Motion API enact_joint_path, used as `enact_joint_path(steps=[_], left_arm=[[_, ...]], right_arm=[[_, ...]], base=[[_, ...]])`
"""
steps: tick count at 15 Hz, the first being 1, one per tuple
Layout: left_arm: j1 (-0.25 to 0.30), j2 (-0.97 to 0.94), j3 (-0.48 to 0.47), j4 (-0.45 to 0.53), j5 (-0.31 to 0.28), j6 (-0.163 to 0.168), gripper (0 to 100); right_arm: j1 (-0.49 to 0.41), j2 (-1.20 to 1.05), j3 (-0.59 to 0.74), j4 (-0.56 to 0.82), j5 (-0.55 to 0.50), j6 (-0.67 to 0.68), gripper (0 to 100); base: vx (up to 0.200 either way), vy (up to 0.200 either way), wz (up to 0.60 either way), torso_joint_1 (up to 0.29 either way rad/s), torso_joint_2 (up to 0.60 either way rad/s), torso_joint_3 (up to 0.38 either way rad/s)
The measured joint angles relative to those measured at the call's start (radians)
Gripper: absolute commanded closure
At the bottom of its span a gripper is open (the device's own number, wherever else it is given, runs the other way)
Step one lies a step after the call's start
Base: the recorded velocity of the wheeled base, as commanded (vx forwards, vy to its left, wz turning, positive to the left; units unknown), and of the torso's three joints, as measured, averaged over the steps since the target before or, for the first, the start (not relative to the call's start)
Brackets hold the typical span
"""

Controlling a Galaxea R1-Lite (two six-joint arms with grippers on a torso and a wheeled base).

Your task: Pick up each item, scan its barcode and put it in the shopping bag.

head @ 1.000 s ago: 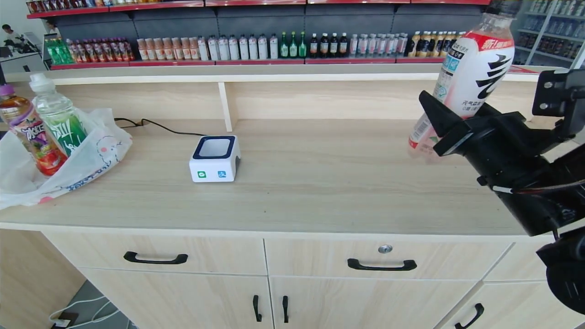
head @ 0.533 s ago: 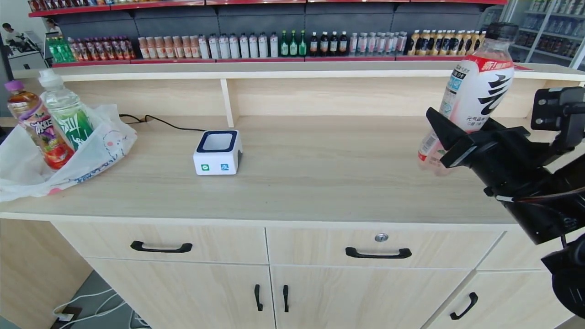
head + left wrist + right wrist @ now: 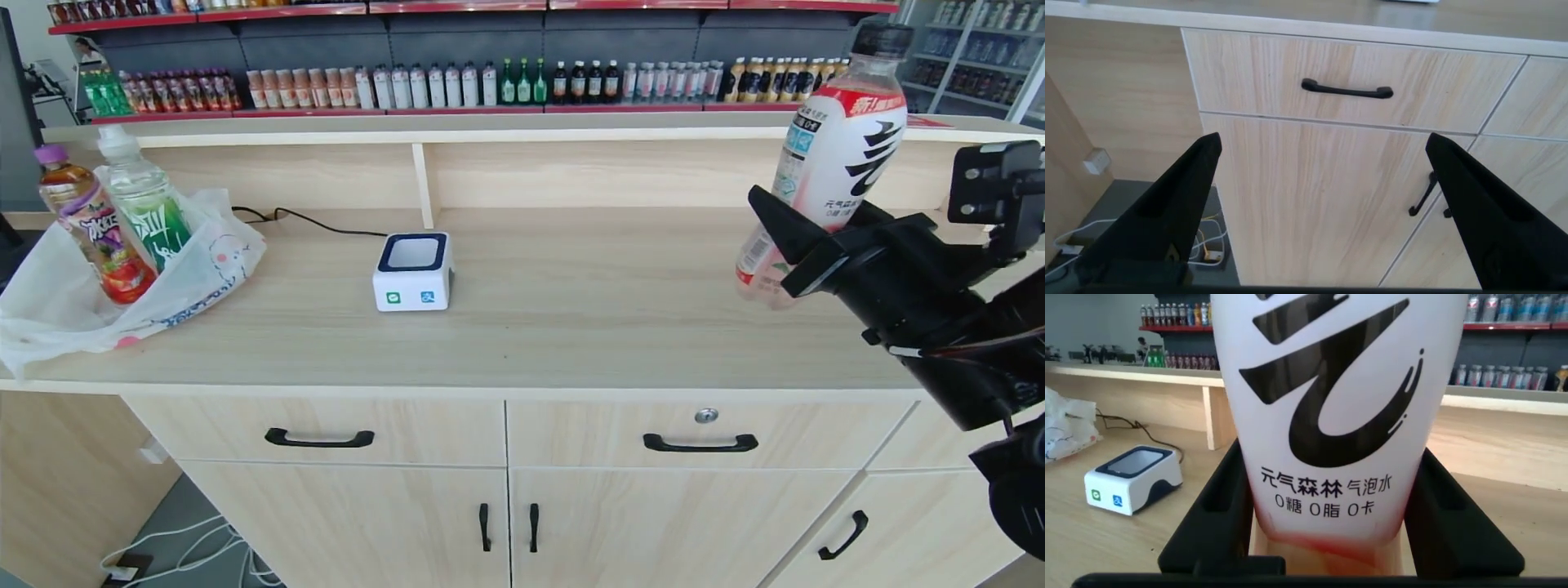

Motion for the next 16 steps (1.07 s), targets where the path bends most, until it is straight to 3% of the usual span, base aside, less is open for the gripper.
enact_joint_path(steps=[7,11,16], left_arm=[[-0.001,0.0,0.0,0.0,-0.001,0.003,0],[0.0,0.0,0.0,0.0,0.0,0.002,0],[0.0,0.0,0.0,0.0,0.0,-0.001,0]], right_arm=[[-0.039,-0.015,0.071,-0.037,-0.001,0.009,100],[-0.051,-0.017,0.042,-0.021,0.066,0.077,100],[-0.056,-0.02,0.063,-0.044,0.048,0.057,100]], base=[[0.0,0.2,0.0,0.004,0.0,0.001],[0.0,0.2,0.0,0.001,0.0,0.004],[0.0,0.2,0.0,0.001,0.0,0.003]])
